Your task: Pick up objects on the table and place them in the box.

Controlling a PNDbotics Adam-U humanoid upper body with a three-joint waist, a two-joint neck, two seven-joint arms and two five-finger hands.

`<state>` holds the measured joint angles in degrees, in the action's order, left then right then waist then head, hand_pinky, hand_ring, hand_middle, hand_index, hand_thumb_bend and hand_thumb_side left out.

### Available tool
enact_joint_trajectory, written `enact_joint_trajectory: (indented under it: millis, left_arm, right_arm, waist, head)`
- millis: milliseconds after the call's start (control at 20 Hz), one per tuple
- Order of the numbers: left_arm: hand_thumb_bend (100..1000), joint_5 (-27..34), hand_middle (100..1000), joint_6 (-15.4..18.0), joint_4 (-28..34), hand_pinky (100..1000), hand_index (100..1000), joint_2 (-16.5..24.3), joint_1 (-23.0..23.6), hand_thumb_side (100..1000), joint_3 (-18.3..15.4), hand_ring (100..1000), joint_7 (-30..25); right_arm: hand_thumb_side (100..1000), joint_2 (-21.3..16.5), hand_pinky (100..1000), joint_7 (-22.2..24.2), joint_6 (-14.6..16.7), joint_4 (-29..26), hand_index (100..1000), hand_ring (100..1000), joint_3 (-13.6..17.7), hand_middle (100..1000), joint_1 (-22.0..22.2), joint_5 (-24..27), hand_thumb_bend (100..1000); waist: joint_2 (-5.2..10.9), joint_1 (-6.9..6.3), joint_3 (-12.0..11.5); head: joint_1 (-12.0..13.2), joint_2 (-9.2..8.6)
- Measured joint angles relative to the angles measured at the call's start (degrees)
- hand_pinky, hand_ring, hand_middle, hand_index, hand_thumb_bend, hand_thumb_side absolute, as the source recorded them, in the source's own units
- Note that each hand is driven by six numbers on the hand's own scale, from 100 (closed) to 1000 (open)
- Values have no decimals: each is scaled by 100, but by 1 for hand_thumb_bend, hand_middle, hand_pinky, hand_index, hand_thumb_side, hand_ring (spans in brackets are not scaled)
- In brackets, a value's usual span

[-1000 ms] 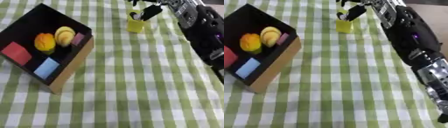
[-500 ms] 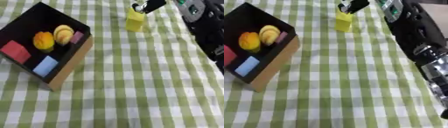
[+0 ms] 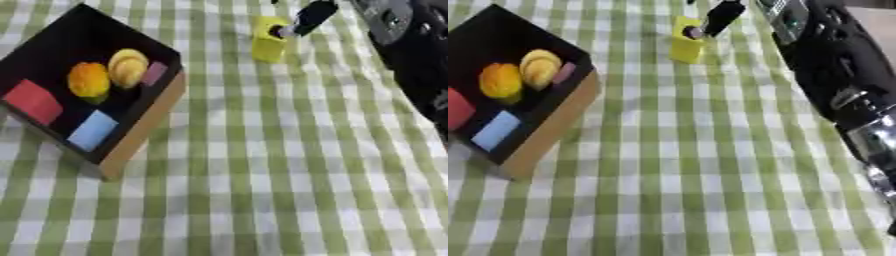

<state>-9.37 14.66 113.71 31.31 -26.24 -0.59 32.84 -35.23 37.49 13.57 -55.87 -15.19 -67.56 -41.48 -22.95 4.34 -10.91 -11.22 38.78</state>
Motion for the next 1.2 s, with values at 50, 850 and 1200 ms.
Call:
enact_joint_trajectory:
  millis: [50, 850, 1200]
  left_arm:
    - [339, 0, 766, 0, 0, 787, 814, 0, 0, 686, 0, 799, -1]
    - [336, 9, 767, 6, 0, 786, 813, 0, 0, 690, 1, 800, -16]
    - [332, 21, 768, 5, 0, 785, 813, -3, -2, 693, 2, 800, -17]
  right_arm:
    - [300, 0, 913, 14, 34, 13, 954, 948, -1, 795, 0, -46, 436]
    - [379, 126, 907, -396, -16, 271, 959, 948, -10, 802, -6, -747, 452]
    - [404, 251, 905, -489, -66, 498, 959, 949, -35, 808, -8, -1026, 457]
  waist:
    - [0, 0, 0]
    - [-1, 15, -43]
    - [-58, 26, -77]
  head:
    - [0, 0]
    - [-34, -40]
    - [-60, -69]
